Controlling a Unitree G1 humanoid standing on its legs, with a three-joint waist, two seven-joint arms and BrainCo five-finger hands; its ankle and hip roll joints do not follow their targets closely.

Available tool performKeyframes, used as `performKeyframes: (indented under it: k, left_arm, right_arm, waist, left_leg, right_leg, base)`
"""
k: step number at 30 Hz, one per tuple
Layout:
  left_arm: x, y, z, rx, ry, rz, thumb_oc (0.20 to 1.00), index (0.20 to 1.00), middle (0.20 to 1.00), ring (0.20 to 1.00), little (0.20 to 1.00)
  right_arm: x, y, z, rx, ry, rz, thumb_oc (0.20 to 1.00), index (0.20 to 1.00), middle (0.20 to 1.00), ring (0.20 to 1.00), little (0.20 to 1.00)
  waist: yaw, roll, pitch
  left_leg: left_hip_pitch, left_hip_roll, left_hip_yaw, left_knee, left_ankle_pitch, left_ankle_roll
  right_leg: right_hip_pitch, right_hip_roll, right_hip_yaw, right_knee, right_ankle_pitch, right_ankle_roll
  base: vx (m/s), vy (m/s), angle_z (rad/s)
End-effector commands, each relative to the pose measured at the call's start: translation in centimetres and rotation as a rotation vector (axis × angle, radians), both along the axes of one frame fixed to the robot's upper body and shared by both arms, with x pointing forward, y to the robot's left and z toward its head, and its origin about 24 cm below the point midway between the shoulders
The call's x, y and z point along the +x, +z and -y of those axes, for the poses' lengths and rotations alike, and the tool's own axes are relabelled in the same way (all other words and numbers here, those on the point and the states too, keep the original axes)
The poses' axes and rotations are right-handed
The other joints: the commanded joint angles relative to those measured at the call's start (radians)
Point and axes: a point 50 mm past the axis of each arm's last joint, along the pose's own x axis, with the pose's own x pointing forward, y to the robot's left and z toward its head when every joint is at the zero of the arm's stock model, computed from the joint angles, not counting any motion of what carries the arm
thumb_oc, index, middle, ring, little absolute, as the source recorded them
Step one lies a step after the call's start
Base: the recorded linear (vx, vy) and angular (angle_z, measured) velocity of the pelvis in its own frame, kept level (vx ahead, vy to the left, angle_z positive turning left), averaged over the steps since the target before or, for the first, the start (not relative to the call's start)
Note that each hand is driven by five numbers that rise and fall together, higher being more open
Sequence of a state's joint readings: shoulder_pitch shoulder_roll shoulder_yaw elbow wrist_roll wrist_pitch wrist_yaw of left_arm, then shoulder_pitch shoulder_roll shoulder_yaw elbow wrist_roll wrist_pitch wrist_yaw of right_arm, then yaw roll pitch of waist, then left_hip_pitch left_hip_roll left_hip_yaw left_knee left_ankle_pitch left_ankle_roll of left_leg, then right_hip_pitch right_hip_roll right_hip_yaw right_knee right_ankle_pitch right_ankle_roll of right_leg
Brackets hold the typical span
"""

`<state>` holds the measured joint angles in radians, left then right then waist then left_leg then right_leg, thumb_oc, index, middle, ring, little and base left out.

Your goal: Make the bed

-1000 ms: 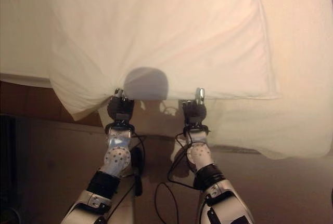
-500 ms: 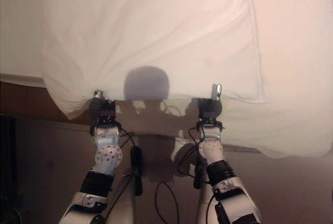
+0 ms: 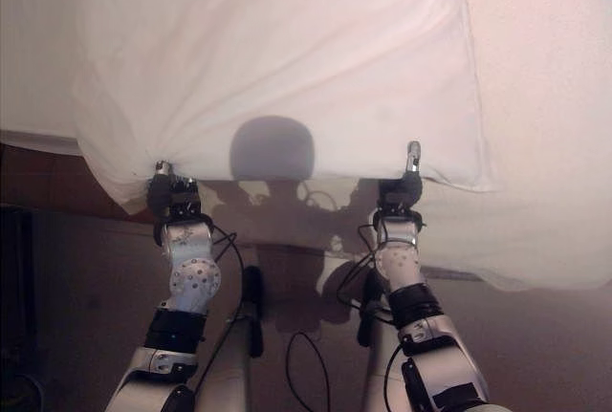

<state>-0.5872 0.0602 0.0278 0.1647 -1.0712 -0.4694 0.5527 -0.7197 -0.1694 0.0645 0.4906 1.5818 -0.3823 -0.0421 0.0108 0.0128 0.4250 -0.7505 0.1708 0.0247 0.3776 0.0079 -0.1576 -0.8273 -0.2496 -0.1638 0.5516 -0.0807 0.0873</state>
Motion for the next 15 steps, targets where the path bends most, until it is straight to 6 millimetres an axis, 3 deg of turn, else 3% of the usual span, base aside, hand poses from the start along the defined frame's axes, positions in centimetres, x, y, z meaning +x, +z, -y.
performKeyframes:
  k: [1, 10, 11, 12, 13, 14, 15]
  left_arm:
    - [-2.8, 2.1, -5.6, 0.033, 0.288, 0.154, 0.2, 0.2, 0.2, 0.2, 0.2]
    - [-2.8, 1.2, -5.1, 0.004, 0.251, 0.139, 0.2, 0.2, 0.2, 0.2, 0.2]
    - [-2.8, 1.1, -5.1, 0.004, 0.25, 0.139, 0.329, 0.329, 0.329, 0.329, 0.329]
    - [-2.8, 1.0, -5.1, -0.01, 0.248, 0.133, 0.391, 0.391, 0.391, 0.391, 0.391]
    - [-2.8, 0.7, -5.1, -0.015, 0.246, 0.126, 0.652, 0.652, 0.652, 0.652, 0.652]
    - [-2.7, 0.5, -5.1, -0.024, 0.243, 0.117, 1.0, 1.0, 1.0, 1.0, 1.0]
    - [-2.6, -0.2, -5.0, -0.052, 0.234, 0.092, 1.0, 1.0, 1.0, 1.0, 1.0]
  right_arm:
    - [-0.3, 1.8, 1.9, -0.03, -0.084, 0.095, 0.2, 0.2, 0.2, 0.2, 0.2]
    - [-1.0, 2.4, 1.0, -0.026, -0.048, 0.179, 0.2, 0.2, 0.2, 0.2, 0.2]
    - [-1.1, 2.4, 1.0, -0.027, -0.049, 0.179, 0.2, 0.2, 0.2, 0.2, 0.2]
    - [-1.2, 2.6, 0.9, -0.021, -0.044, 0.198, 0.2, 0.2, 0.2, 0.2, 0.2]
    - [-1.5, 2.8, 0.7, -0.009, -0.038, 0.216, 0.2, 0.2, 0.2, 0.2, 0.2]
    - [-1.6, 2.9, 0.5, -0.004, -0.034, 0.231, 0.2, 0.2, 0.2, 0.2, 0.2]
    - [-2.0, 3.2, 0.0, 0.008, -0.016, 0.265, 0.2, 0.2, 0.2, 0.2, 0.2]
  waist:
    - [0.008, 0.014, -0.088]
    - [0.0, 0.014, -0.094]
    - [0.0, 0.014, -0.095]
    - [-0.002, 0.013, -0.094]
    - [-0.004, 0.012, -0.095]
    - [-0.004, 0.011, -0.094]
    - [-0.007, 0.009, -0.093]
  left_leg:
    - [-0.07, -0.102, 0.033, 0.031, -0.038, 0.138]
    - [-0.077, -0.104, 0.036, 0.031, -0.039, 0.141]
    - [-0.077, -0.104, 0.036, 0.031, -0.039, 0.141]
    - [-0.078, -0.103, 0.036, 0.031, -0.039, 0.142]
    - [-0.078, -0.103, 0.037, 0.031, -0.039, 0.141]
    - [-0.079, -0.103, 0.036, 0.032, -0.039, 0.142]
    - [-0.08, -0.102, 0.038, 0.035, -0.041, 0.143]
  right_leg:
    - [0.013, 0.068, -0.021, -0.091, 0.055, 0.03]
    - [0.002, 0.068, -0.017, -0.086, 0.054, 0.028]
    - [0.002, 0.068, -0.017, -0.086, 0.054, 0.028]
    - [0.002, 0.068, -0.017, -0.086, 0.054, 0.028]
    - [0.003, 0.068, -0.017, -0.087, 0.053, 0.028]
    - [0.001, 0.068, -0.017, -0.085, 0.053, 0.029]
    - [-0.002, 0.069, -0.015, -0.082, 0.054, 0.028]
  base:
    - [0.0, 0.0, 0.0]
    - [0.0, 0.0, 0.0]
    - [0.0, 0.0, 0.0]
    - [0.0, 0.0, 0.0]
    - [0.0, 0.0, 0.0]
    - [0.0, 0.0, 0.0]
    - [0.0, 0.0, 0.0]
